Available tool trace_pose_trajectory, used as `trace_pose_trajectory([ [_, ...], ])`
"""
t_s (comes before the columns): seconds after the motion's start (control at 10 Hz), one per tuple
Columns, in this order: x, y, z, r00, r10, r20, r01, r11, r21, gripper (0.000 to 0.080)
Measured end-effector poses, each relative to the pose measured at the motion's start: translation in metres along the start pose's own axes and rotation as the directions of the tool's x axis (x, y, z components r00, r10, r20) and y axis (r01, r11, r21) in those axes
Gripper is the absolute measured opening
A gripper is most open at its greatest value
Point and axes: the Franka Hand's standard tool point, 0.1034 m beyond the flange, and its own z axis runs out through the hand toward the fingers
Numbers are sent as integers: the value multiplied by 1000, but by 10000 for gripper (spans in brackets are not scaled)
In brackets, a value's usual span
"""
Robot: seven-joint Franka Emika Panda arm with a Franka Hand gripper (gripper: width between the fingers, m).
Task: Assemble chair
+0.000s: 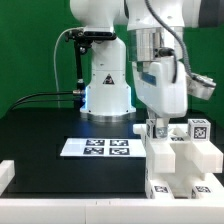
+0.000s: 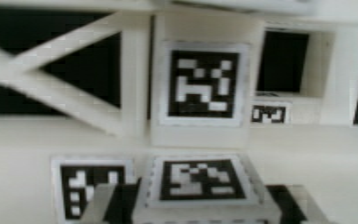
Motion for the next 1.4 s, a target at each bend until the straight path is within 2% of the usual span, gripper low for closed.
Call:
trace_pose_trajectory([
  [0.1, 0, 0, 0, 993, 117, 11, -117, 993, 3, 268],
  [0.4, 0, 0, 0, 975, 223, 6, -223, 975, 5, 268],
  [0.5, 0, 0, 1, 974, 226, 7, -226, 974, 4, 343],
  [0.6, 0, 0, 1, 976, 218, 6, -218, 976, 3, 479],
  [0.7, -1, 0, 1, 976, 217, 6, -217, 976, 3, 479],
  [0.8, -2, -1, -2, 978, 208, 11, -208, 978, 7, 610],
  [1.1, -8, -12, -32, 981, 183, 58, -186, 982, 46, 648],
  [1.2, -9, -15, -36, 981, 183, 63, -186, 981, 51, 648],
  [1.4, -8, -13, -31, 982, 181, 55, -184, 982, 45, 649],
])
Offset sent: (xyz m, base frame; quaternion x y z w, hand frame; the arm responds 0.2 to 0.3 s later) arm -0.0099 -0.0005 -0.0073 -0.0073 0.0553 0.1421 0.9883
